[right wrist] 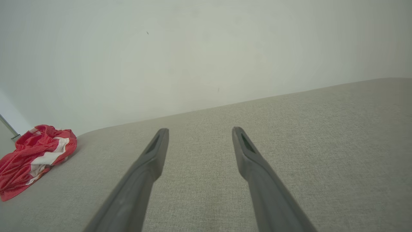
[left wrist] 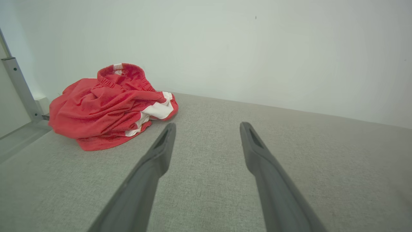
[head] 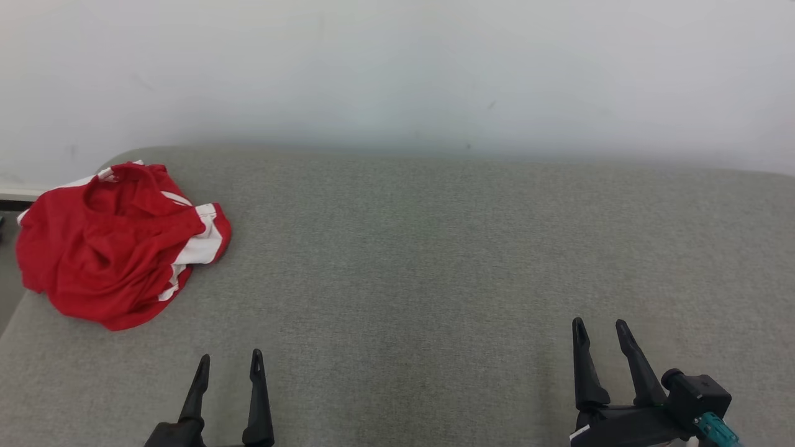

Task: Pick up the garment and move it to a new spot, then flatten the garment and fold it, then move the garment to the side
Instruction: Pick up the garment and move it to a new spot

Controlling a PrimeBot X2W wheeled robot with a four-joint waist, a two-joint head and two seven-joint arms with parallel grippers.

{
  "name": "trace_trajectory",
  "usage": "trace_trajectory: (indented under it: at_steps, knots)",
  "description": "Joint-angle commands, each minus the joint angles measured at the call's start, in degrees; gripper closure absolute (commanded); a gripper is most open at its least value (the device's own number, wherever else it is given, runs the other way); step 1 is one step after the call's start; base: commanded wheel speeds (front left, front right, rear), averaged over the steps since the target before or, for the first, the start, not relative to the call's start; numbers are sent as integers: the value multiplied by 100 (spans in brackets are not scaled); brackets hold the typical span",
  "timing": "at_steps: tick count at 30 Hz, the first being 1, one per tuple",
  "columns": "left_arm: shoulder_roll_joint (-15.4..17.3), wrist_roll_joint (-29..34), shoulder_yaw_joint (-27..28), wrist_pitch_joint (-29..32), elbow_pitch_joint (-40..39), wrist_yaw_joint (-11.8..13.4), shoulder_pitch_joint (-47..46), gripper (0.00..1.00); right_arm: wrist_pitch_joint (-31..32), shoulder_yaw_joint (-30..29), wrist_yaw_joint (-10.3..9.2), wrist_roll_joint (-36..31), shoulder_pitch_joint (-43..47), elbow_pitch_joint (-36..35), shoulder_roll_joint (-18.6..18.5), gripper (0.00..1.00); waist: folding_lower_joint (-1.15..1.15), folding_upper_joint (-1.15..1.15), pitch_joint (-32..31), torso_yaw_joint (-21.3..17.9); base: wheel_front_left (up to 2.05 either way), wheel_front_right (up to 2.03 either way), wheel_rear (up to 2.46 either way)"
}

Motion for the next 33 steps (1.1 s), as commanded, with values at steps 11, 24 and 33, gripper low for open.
trace_trajectory:
  at_steps: [11, 24, 33]
  knots:
    - [22, 58, 189, -20, 19, 7, 175, 0, -7, 119, 21, 67, 161, -88, 6, 0, 0, 0, -124, 1396, 0, 0, 0]
    - [19, 87, 574, -20, -84, -14, 320, 0, -7, 355, 21, 124, 85, -71, 5, 0, 0, 0, -132, 2371, 0, 0, 0]
    - [18, 12, 707, -20, -233, 42, 408, 0, -7, 527, 21, 70, -82, 31, 2, 0, 0, 0, -56, 2419, 0, 0, 0]
